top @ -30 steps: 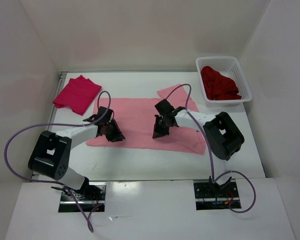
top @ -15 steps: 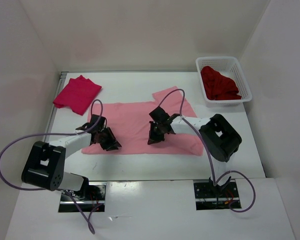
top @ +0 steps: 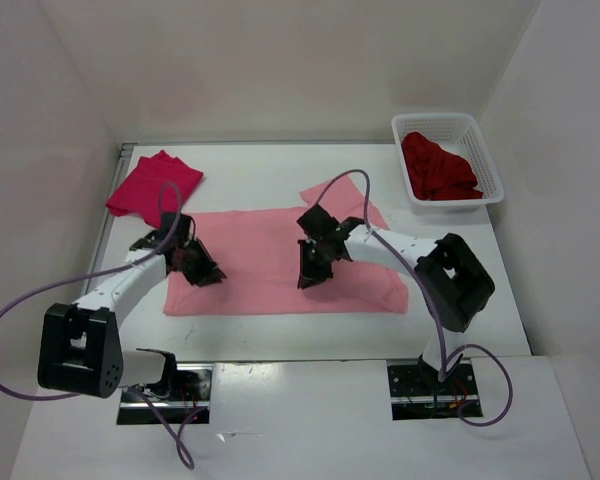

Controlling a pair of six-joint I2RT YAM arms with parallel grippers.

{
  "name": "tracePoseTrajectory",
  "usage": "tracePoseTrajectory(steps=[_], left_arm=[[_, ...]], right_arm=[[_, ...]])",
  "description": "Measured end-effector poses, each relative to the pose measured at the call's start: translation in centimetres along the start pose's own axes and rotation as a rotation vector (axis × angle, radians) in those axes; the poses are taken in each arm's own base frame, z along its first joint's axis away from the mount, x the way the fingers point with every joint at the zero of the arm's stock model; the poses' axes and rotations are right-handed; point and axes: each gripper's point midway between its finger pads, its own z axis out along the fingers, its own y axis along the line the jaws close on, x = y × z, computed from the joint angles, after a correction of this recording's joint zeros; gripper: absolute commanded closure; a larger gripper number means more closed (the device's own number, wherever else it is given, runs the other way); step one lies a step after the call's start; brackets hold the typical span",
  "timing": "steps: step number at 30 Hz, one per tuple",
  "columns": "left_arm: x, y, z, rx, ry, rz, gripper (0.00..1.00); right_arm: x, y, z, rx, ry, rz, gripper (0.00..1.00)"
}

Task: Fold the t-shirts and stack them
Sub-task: Fold the flattened tshirt in 1/3 of the way

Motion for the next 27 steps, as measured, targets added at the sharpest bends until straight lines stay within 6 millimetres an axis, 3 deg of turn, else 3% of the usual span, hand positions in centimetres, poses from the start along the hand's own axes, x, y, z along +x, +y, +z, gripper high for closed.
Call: tracePoseTrajectory(steps=[2, 5, 8, 10, 12, 15, 18, 23, 27], left_arm=[[-4.1, -2.9, -1.9, 0.066, -0.101, 0.015, 0.79], [-11.7, -7.0, -4.9, 0.174, -0.3, 0.018, 0.8], [-17.8, -7.5, -5.8, 0.179, -0.45, -0.015, 0.82], [-20.8, -6.6, -4.5, 0.13, -0.496, -0.032, 0.82], [-22.8, -5.5, -2.3, 0.071, -0.497, -0.052, 0.82], [-25.1, -3.2, 1.6, -0.025, -0.477, -0.067, 0.68], [-26.4, -1.2, 4.1, -0.108, -0.465, -0.076, 0.58], [-28.8, -0.3, 4.9, -0.172, -0.505, -0.069, 0.55], [-29.6, 0.0, 4.9, -0.201, -0.529, -0.067, 0.55]], right_arm=[[-2.6, 2.3, -1.7, -0.052, -0.057, -0.034, 0.81], [-7.1, 4.5, -4.3, -0.129, -0.163, -0.058, 0.98], [-9.7, 3.1, -5.5, -0.121, -0.218, -0.033, 1.0], [-10.8, 1.7, -5.7, -0.1, -0.233, -0.006, 1.0], [-11.8, 0.6, -6.0, -0.089, -0.248, 0.018, 1.0], [-12.2, 0.1, -6.2, -0.087, -0.255, 0.015, 1.0], [-12.0, 0.3, -6.0, -0.095, -0.245, -0.005, 0.99], [-11.9, 0.3, -5.9, -0.099, -0.236, -0.022, 0.98], [-11.9, 0.2, -5.8, -0.102, -0.231, -0.03, 0.98]])
